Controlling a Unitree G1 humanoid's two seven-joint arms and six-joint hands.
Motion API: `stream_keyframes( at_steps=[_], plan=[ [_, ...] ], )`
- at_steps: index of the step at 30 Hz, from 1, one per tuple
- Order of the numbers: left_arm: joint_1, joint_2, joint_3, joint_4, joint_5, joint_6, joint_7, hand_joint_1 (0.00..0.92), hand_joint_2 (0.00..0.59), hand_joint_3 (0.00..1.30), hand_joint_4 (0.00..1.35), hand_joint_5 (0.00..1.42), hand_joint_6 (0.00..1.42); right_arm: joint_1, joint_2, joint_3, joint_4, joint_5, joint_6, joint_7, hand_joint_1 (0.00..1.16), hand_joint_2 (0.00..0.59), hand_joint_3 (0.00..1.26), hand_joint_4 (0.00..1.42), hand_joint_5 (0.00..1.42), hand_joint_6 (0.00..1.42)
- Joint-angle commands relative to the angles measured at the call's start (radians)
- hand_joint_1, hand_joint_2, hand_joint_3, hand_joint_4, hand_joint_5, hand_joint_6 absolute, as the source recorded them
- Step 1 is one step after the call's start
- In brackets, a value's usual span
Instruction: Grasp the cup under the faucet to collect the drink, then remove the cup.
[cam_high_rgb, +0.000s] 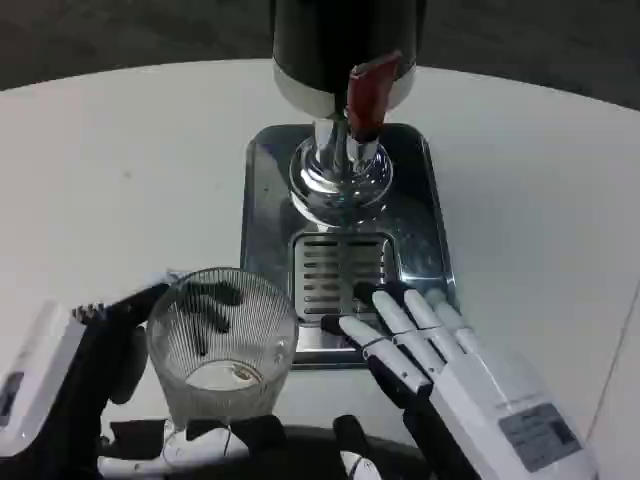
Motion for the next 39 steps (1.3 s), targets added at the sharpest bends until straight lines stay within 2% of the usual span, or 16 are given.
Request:
stream_keyframes(
  at_steps=[1, 13, 21, 28, 34, 39],
  plan=[
    [0.005, -0.005, -0.004, -0.009, 0.020, -0.039, 0.015, 0.612, 0.158, 1.01, 1.12, 1.28, 1.42, 0.030, 0.013, -0.002, -0.024, 0.003, -0.013, -0.012, 0.32, 0.534, 0.17, 0.02, 0.00, 0.02],
    [-0.008, -0.015, -0.011, 0.003, -0.003, -0.015, 0.002, 0.610, 0.158, 1.01, 1.11, 1.28, 1.42, 0.049, 0.032, -0.009, -0.036, 0.001, -0.009, 0.000, 0.32, 0.529, 0.14, 0.02, 0.00, 0.03],
    [-0.040, -0.013, -0.024, -0.001, -0.015, 0.014, -0.010, 0.610, 0.158, 1.01, 1.11, 1.28, 1.42, 0.061, 0.060, -0.013, -0.050, -0.010, 0.002, -0.009, 0.32, 0.529, 0.14, 0.02, 0.01, 0.04],
    [-0.071, -0.026, -0.038, 0.022, -0.008, 0.030, -0.001, 0.610, 0.158, 1.01, 1.11, 1.28, 1.42, 0.092, 0.073, -0.021, -0.097, -0.029, -0.002, 0.002, 0.32, 0.525, 0.14, 0.02, 0.02, 0.08],
    [-0.136, -0.044, -0.048, 0.084, 0.027, 0.064, 0.023, 0.610, 0.158, 1.01, 1.11, 1.28, 1.42, 0.118, 0.074, -0.044, -0.121, -0.023, 0.000, 0.011, 0.32, 0.524, 0.14, 0.03, 0.04, 0.10],
    [-0.233, -0.038, -0.064, 0.182, 0.089, 0.064, 0.069, 0.610, 0.158, 1.01, 1.11, 1.28, 1.42, 0.127, 0.080, -0.053, -0.124, -0.022, -0.002, 0.010, 0.32, 0.525, 0.14, 0.04, 0.05, 0.10]
  ],
)
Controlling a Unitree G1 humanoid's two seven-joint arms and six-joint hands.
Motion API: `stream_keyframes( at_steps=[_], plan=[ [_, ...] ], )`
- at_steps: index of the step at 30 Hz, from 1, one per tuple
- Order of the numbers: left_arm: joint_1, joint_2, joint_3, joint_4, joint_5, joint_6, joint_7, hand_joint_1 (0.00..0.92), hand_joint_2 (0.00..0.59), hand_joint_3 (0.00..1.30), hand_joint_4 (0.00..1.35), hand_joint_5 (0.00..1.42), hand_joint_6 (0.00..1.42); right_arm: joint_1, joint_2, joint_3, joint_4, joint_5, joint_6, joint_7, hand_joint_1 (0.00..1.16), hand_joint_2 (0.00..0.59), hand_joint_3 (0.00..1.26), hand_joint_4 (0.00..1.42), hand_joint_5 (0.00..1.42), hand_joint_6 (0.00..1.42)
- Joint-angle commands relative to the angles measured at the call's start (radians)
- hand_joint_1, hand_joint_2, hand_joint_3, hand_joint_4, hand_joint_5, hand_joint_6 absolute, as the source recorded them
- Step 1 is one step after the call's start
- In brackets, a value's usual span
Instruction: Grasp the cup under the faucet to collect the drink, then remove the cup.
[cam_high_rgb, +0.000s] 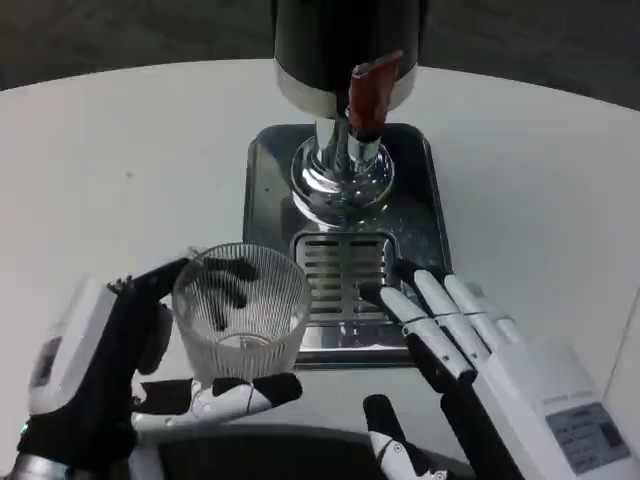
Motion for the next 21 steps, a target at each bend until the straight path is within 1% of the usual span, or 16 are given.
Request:
stream_keyframes(
  at_steps=[1, 8, 14, 21],
  plan=[
    [-0.085, -0.001, -0.017, 0.076, 0.045, -0.009, 0.063, 0.610, 0.158, 1.01, 1.11, 1.28, 1.42, 0.020, 0.007, -0.009, -0.015, 0.003, -0.004, 0.004, 0.32, 0.525, 0.14, 0.04, 0.05, 0.11],
    [-0.237, 0.013, -0.053, 0.250, 0.130, -0.004, 0.159, 0.615, 0.154, 1.01, 1.11, 1.28, 1.42, 0.034, 0.005, -0.031, -0.031, 0.014, -0.004, 0.012, 0.32, 0.529, 0.14, 0.04, 0.06, 0.11],
    [-0.366, 0.024, -0.116, 0.446, 0.199, -0.017, 0.266, 0.618, 0.153, 1.01, 1.11, 1.28, 1.42, 0.050, 0.006, -0.051, -0.037, 0.022, -0.005, 0.013, 0.32, 0.529, 0.15, 0.05, 0.06, 0.11],
    [-0.524, 0.011, -0.195, 0.682, 0.212, -0.051, 0.371, 0.620, 0.153, 1.01, 1.11, 1.28, 1.42, 0.072, 0.004, -0.070, -0.040, 0.033, -0.006, 0.019, 0.32, 0.529, 0.15, 0.05, 0.07, 0.11]
  ],
)
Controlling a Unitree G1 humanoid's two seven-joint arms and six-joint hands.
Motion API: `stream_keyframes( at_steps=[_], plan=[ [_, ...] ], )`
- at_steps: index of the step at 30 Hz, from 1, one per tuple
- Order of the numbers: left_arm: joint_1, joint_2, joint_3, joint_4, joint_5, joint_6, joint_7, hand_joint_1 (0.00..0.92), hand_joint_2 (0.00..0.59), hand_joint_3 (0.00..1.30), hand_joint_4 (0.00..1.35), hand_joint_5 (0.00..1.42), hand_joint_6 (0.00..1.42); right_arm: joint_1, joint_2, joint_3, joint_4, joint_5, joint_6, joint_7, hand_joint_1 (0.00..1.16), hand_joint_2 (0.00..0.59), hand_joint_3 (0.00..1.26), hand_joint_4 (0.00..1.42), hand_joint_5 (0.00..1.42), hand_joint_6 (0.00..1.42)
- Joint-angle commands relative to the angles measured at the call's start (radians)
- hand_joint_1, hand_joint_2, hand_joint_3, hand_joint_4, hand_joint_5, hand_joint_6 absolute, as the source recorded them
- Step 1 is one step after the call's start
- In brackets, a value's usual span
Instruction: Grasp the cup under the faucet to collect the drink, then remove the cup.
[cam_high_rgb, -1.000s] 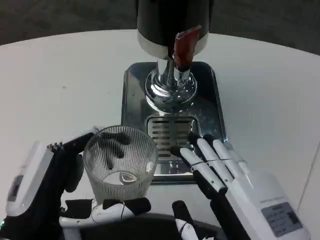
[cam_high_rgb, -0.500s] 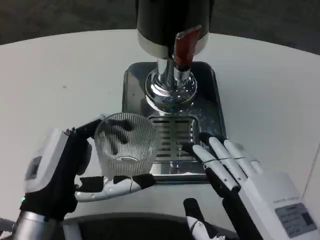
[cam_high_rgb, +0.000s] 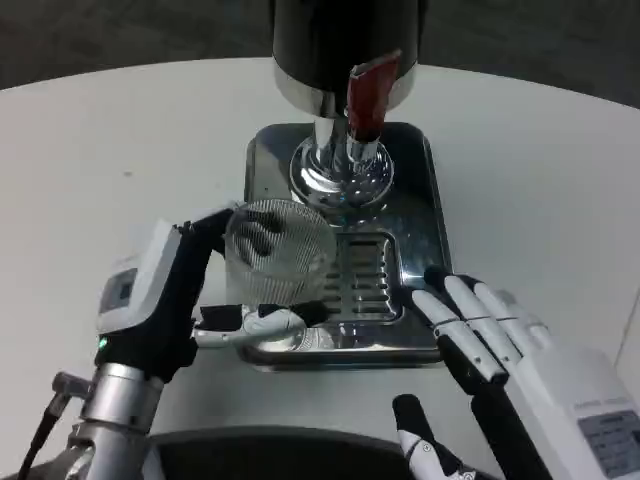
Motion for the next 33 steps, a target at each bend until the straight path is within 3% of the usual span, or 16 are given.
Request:
stream_keyframes(
  at_steps=[1, 14, 26, 28, 33],
  plan=[
    [-0.115, -0.012, -0.060, 0.132, 0.020, -0.047, 0.094, 0.620, 0.153, 1.01, 1.11, 1.28, 1.42, 0.021, 0.001, -0.015, -0.008, 0.017, -0.005, 0.009, 0.32, 0.529, 0.15, 0.06, 0.07, 0.11],
    [-0.343, -0.025, -0.215, 0.430, 0.065, -0.104, 0.229, 0.626, 0.155, 1.01, 1.12, 1.28, 1.42, 0.048, 0.004, -0.052, -0.020, 0.031, -0.002, 0.021, 0.32, 0.529, 0.15, 0.08, 0.09, 0.13],
    [-0.365, -0.036, -0.299, 0.547, 0.084, -0.091, 0.307, 0.612, 0.131, 1.01, 1.09, 1.24, 1.40, 0.070, 0.023, -0.058, -0.028, 0.033, -0.001, 0.029, 0.32, 0.530, 0.15, 0.10, 0.10, 0.14],
    [-0.361, -0.035, -0.303, 0.548, 0.078, -0.090, 0.309, 0.603, 0.114, 0.98, 1.02, 1.19, 1.34, 0.074, 0.025, -0.060, -0.030, 0.033, -0.002, 0.029, 0.32, 0.529, 0.15, 0.10, 0.10, 0.14],
    [-0.355, -0.028, -0.321, 0.540, 0.084, -0.069, 0.318, 0.487, 0.078, 0.73, 0.69, 0.90, 0.97, 0.078, 0.029, -0.059, -0.031, 0.035, -0.005, 0.032, 0.32, 0.529, 0.15, 0.10, 0.11, 0.16]
  ],
)
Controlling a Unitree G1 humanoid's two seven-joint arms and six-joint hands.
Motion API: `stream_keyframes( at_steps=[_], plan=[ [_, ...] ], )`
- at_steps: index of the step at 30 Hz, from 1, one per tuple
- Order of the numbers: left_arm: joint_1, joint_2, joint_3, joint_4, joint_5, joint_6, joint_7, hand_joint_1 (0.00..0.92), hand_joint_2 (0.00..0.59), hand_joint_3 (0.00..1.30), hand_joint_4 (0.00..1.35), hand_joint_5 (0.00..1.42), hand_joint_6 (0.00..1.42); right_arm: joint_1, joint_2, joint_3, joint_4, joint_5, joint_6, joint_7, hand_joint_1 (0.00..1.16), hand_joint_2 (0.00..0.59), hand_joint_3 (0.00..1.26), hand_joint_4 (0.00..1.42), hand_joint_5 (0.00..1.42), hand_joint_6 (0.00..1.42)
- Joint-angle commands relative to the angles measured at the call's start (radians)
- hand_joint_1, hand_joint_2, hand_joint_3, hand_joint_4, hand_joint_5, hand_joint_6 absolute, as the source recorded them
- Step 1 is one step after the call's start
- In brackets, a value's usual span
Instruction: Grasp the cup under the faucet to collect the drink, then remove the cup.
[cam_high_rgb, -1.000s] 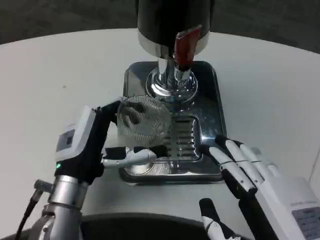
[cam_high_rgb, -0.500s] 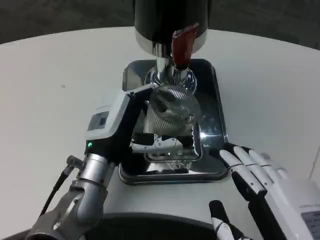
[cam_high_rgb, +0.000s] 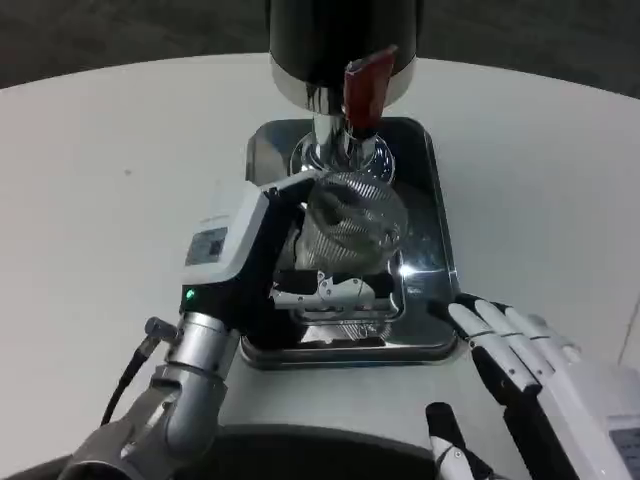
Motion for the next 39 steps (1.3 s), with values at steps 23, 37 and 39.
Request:
stream_keyframes(
  at_steps=[23, 37, 39],
  plan=[
    [0.049, 0.026, -0.026, -0.004, -0.001, 0.051, 0.068, 0.362, 0.090, 0.07, 0.07, 0.45, 0.28, -0.001, 0.015, -0.018, -0.009, 0.034, 0.018, 0.038, 0.32, 0.524, 0.16, 0.13, 0.16, 0.24],
    [0.063, 0.050, -0.013, -0.029, -0.017, 0.080, -0.014, 0.240, 0.036, 0.00, 0.00, 0.22, 0.10, 0.000, 0.035, 0.007, -0.011, 0.023, 0.030, 0.046, 0.32, 0.524, 0.17, 0.14, 0.16, 0.21],
    [0.053, 0.049, -0.009, -0.042, -0.026, 0.077, -0.041, 0.189, 0.015, 0.00, 0.00, 0.16, 0.06, 0.006, 0.037, 0.008, -0.015, 0.023, 0.030, 0.048, 0.32, 0.524, 0.17, 0.14, 0.17, 0.22]
  ],
)
